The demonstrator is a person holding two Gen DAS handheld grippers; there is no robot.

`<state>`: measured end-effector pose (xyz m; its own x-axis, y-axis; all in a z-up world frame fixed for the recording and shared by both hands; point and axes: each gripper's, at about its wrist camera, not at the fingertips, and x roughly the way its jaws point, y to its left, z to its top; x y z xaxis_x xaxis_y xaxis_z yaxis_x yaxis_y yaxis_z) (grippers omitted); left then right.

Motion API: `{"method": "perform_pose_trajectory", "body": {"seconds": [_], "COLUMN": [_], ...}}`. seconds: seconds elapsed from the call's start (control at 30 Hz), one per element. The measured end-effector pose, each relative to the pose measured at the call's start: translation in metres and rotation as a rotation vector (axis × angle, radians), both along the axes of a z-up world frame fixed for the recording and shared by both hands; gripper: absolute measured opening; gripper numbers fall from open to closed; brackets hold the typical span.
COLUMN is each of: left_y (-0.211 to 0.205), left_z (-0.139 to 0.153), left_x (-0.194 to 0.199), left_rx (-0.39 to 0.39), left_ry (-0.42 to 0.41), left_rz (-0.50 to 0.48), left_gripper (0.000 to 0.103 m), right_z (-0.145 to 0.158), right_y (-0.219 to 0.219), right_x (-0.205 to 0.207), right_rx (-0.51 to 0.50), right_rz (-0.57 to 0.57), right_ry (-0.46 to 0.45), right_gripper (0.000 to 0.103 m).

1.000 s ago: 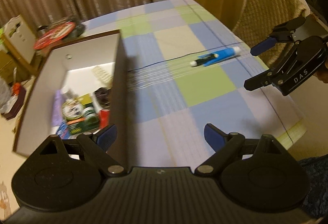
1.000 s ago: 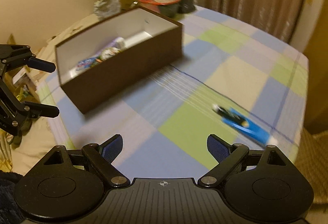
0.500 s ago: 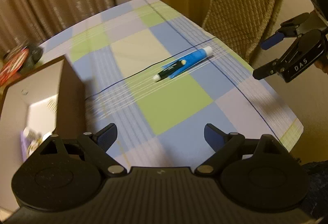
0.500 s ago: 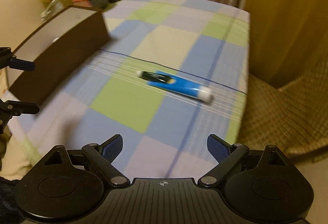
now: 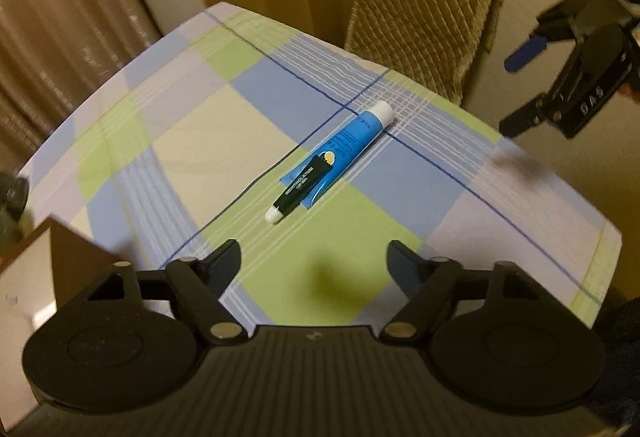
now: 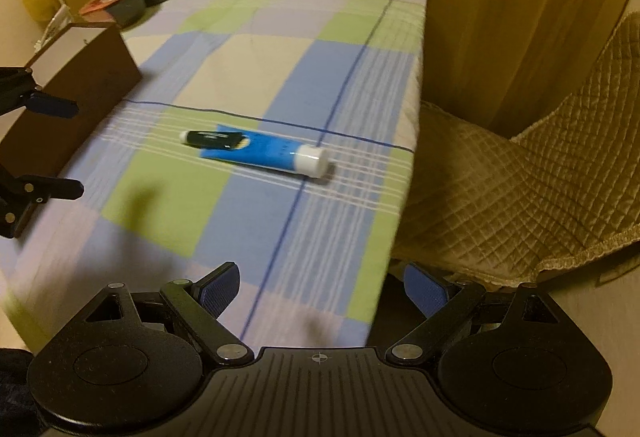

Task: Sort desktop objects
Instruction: 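Move both tools toward the blue tubes lying on the cloth, then grasp the green lip gel with the left tool while the right grasps the blue tube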

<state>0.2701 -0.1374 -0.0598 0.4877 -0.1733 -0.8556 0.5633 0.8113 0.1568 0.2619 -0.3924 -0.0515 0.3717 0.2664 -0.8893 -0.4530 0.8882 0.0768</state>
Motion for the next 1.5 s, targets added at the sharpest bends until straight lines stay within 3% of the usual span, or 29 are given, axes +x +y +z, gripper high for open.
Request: {"method": "perform_pose_trajectory", "body": {"seconds": [0.17,0.43,0.5,0.67,0.77,0.83,1.1,1.27,1.5], "left_y": [-0.011,-0.021,-0.023,-0.022,-0.020,-0.017,0.005,0.029,0.046], "left_z": [-0.021,-0.060,-0.069,-0.086,-0.091,-0.094,-0.093,-0.087,-0.072], "left_x": [0.033,0.087,0.096,0.117,0.123,0.125,0.103,0.082,0.056], "left_rx": [0.038,0.072,0.080,0.072,0.044,0.031,0.041,-0.001,-0.072], "left_ry": [0.015,0.085,0.109,0.173,0.204,0.223,0.266,0.288,0.274], "left_rz": [-0.107,-0.229,-0.260,-0.302,-0.313,-0.302,-0.165,-0.028,0.070], "left_gripper": [0.065,0.040,0.039,0.031,0.022,0.015,0.014,0.014,0.014], "right_z": [-0.010,-0.025,-0.027,-0.033,-0.035,-0.035,-0.033,-0.034,-0.063], "right_y": [-0.003,-0.010,-0.014,-0.022,-0.024,-0.023,0.000,0.031,0.082], "right_x": [0.017,0.033,0.036,0.043,0.048,0.052,0.073,0.089,0.101], "right_rx": [-0.005,-0.015,-0.019,-0.035,-0.032,-0.031,0.007,0.051,0.004], "right_rz": [-0.010,-0.031,-0.041,-0.061,-0.063,-0.056,0.055,0.253,0.596], "right_ry": [0.024,0.062,0.069,0.083,0.084,0.084,0.052,0.008,-0.017], "right_gripper": [0.092,0.092,0.092,0.092,0.092,0.092,0.092,0.092,0.091]}}
